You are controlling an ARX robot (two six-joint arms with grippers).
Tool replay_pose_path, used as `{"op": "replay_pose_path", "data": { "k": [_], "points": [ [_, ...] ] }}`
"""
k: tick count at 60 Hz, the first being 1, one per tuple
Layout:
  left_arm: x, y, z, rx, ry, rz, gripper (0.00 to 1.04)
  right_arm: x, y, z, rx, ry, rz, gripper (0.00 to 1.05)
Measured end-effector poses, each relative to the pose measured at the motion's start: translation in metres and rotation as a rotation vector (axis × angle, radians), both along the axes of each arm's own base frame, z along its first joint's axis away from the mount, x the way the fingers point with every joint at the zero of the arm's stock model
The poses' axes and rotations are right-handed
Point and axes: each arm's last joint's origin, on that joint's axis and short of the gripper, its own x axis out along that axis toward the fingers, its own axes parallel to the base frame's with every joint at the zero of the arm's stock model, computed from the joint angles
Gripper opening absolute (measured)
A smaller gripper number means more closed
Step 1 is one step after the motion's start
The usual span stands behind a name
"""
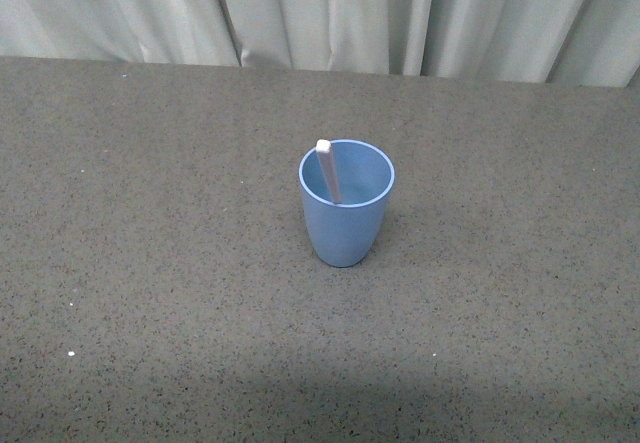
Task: Transfer chopsticks to blue cup
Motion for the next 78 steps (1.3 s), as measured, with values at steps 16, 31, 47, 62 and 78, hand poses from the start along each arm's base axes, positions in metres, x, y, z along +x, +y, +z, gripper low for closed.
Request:
{"op": "replay_pose_path", "data": {
  "k": [16,31,47,62,78],
  "points": [
    [0.0,0.0,0.0,0.0,0.0,0.0,0.98,-0.006,0.0,0.0,0.0,-0.001,0.0,0.01],
    [0.0,0.0,0.0,0.0,0.0,0.0,0.98,-0.011,0.0,-0.001,0.0,0.001,0.0,0.01],
    [0.0,0.0,0.0,0.0,0.0,0.0,0.98,-0.02,0.0,-0.003,-0.001,0.006,0.002,0.04],
    [0.0,0.0,0.0,0.0,0.0,0.0,0.98,-0.02,0.0,-0.003,-0.001,0.005,0.002,0.49],
    [0.0,0.0,0.0,0.0,0.0,0.0,0.98,-0.02,0.0,-0.003,-0.001,0.005,0.002,0.93]
  ]
}}
